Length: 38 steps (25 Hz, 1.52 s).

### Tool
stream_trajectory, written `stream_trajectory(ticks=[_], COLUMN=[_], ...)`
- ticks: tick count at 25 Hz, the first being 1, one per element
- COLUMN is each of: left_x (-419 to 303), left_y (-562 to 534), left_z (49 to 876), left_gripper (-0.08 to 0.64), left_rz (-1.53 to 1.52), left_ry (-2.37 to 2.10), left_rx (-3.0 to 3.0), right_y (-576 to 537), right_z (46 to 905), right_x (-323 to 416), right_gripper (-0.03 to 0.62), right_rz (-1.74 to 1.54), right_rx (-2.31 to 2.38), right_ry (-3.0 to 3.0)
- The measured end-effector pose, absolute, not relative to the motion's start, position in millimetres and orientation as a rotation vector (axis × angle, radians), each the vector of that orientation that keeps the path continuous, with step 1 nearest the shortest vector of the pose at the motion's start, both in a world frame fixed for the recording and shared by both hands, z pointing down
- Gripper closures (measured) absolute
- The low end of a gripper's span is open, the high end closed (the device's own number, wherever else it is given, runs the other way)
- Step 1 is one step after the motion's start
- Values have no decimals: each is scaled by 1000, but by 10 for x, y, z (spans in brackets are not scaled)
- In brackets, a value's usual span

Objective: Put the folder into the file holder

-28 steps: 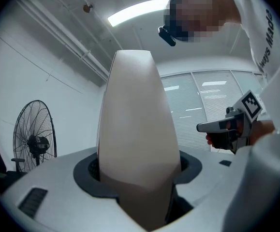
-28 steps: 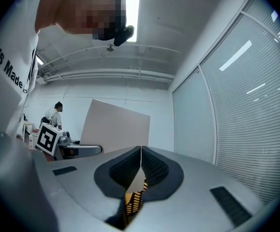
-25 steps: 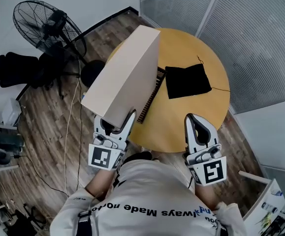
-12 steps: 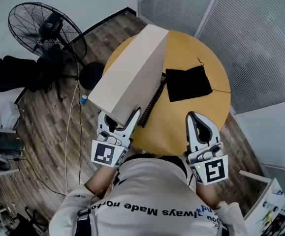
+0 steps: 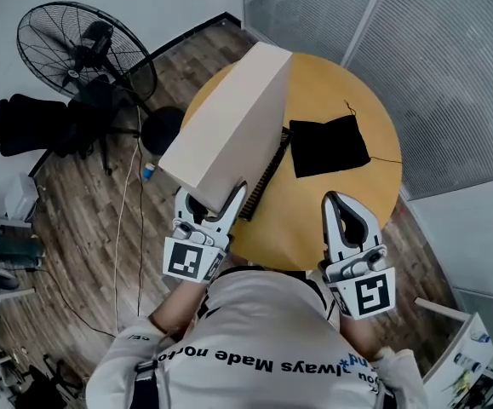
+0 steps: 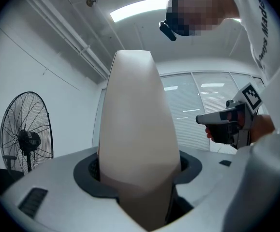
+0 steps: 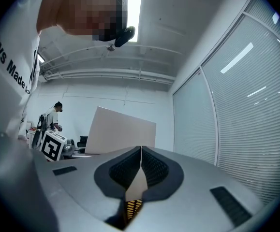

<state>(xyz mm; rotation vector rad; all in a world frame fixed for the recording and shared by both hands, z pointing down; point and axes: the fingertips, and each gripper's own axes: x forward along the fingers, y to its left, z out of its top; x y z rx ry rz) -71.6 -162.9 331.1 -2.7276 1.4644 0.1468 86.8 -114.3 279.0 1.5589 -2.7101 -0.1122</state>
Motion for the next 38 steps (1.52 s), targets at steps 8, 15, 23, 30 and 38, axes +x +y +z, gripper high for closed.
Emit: stream_trajectory(ticks=[8,15,23,30,38], left_x=[-623,-547,-478,-429,-405], left_y=[-1714,-1752,-1800,-1833,-1786], left_z=[3451,3559,3725,3747,3826], left_gripper=[265,265,265,265,265], left_rz=[141,154,154,186,259], left_ry=[1456,1453,1462,1432,1470], left_rx=[-2716,-2708,-2712,-2702,-2678], right_y=[-1194,-1233,-1283,-1320,-1300], right_z=[2809,2827,2860,2844,2848], right_x=[929,961,990,928,904], right_gripper=[561,561,561,561,561], right_rz=[-106,-100,-93,-101,-107], right_rx=[1565,1575,1582,1579,1576], right_ry=[-2710,-2716,-2711,-2710,-2707])
